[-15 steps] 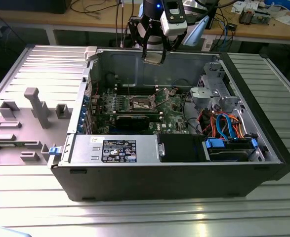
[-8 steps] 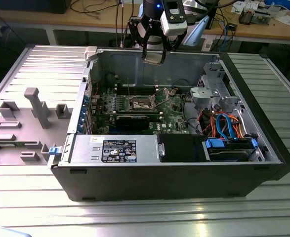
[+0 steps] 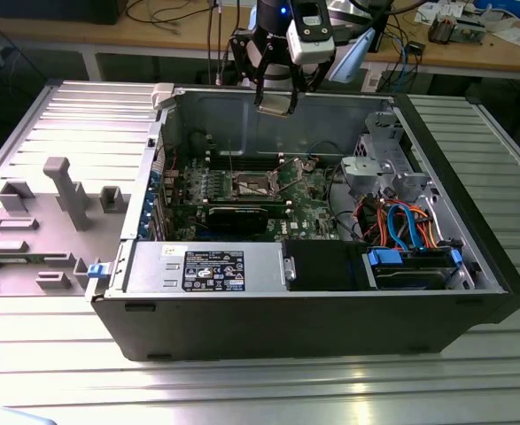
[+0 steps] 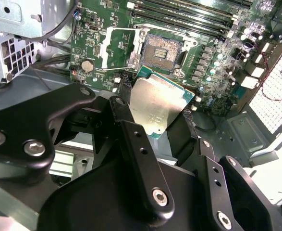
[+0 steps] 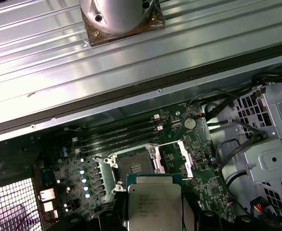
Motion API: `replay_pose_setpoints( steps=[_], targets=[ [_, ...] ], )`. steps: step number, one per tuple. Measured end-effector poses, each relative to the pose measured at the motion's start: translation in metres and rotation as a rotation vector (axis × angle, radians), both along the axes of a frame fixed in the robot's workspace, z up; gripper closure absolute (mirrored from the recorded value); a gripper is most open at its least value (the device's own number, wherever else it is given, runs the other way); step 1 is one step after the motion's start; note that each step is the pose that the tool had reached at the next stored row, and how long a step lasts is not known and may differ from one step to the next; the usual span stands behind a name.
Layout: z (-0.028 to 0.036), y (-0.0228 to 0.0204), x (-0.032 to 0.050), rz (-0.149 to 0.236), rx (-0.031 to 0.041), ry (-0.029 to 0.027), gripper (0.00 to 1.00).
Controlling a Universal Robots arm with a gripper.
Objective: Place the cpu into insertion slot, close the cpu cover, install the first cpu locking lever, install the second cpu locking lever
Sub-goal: 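Place the cpu into insertion slot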
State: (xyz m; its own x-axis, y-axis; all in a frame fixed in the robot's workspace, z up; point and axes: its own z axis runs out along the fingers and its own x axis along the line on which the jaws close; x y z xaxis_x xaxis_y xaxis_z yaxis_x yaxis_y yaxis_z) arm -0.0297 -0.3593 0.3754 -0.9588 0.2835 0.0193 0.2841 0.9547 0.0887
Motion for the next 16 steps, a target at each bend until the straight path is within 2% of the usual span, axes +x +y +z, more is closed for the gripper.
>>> replay_pose_setpoints(
  steps=[12, 16],
  targets=[
    [0.0, 0.0, 0.0, -0.013, 0.0, 0.0, 0.46],
    [-0.0001, 0.0, 0.0, -0.035, 0.0, 0.0, 0.46]
  ],
)
